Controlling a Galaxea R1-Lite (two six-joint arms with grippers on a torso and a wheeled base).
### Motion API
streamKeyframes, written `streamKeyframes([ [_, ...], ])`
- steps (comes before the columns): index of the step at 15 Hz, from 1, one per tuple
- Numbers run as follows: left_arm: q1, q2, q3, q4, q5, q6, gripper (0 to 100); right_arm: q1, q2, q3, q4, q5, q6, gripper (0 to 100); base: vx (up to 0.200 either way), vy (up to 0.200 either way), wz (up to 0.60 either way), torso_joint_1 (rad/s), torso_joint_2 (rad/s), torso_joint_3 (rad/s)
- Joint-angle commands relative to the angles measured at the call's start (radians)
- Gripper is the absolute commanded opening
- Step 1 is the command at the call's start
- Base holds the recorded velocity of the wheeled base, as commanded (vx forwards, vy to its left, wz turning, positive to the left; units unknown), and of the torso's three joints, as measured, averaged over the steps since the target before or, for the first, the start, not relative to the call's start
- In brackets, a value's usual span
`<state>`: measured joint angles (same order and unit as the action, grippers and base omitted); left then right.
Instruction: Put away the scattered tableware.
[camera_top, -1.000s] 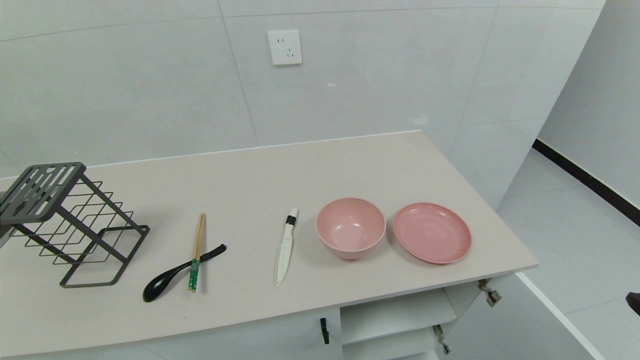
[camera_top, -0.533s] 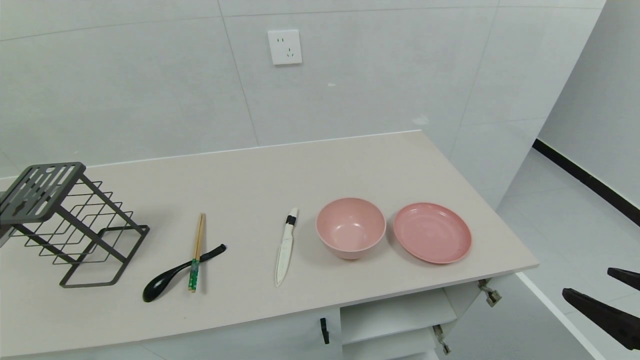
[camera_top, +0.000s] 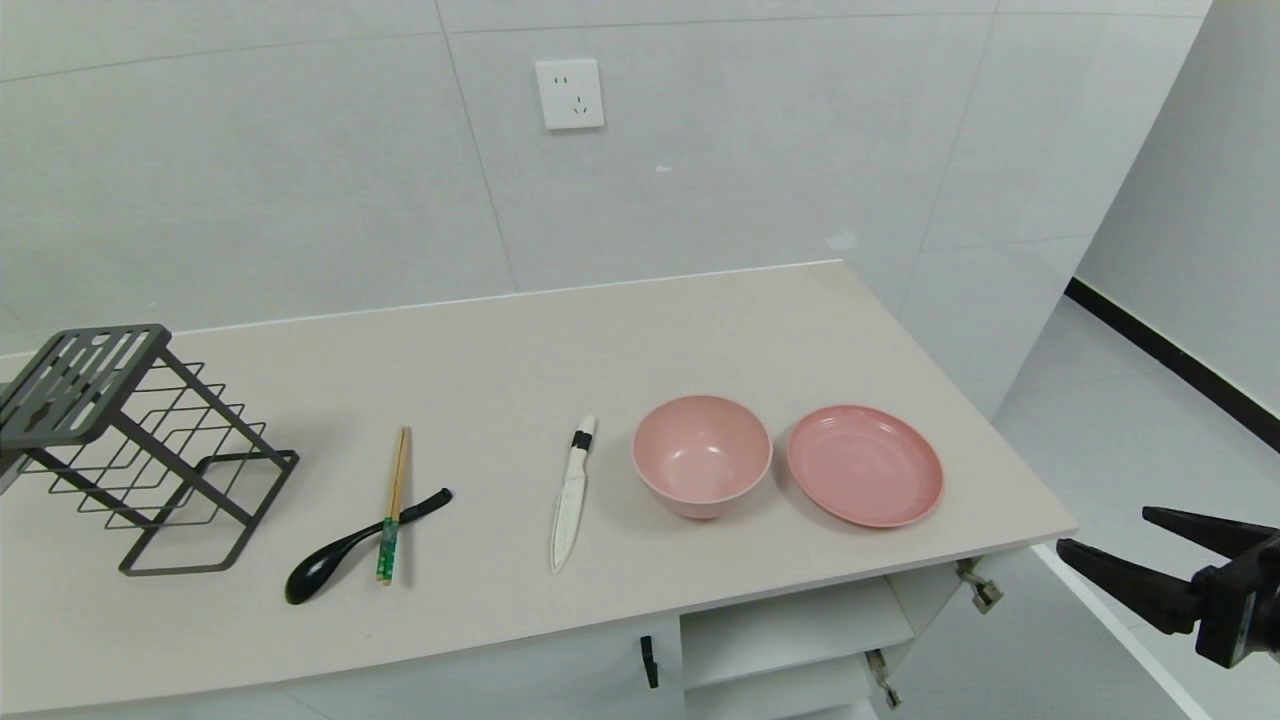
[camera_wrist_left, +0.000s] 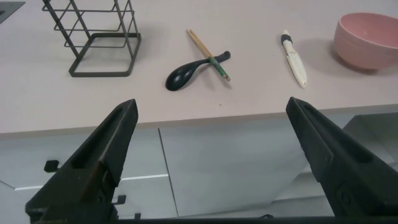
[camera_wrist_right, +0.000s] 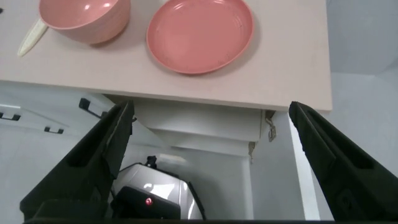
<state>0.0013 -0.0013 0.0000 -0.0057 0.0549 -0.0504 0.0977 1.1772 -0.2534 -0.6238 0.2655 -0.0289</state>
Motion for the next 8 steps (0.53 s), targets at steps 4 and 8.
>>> streamKeyframes([
  [4,0.0,0.001,0.0,0.0,0.0,0.0,100,0.001,0.237,-0.083,-0.082,0.029,-0.002,100,0.0,0.0,0.0,0.0,0.0,0.0],
  [8,0.0,0.001,0.0,0.0,0.0,0.0,100,0.001,0.401,-0.173,-0.154,0.046,-0.046,100,0.0,0.0,0.0,0.0,0.0,0.0],
])
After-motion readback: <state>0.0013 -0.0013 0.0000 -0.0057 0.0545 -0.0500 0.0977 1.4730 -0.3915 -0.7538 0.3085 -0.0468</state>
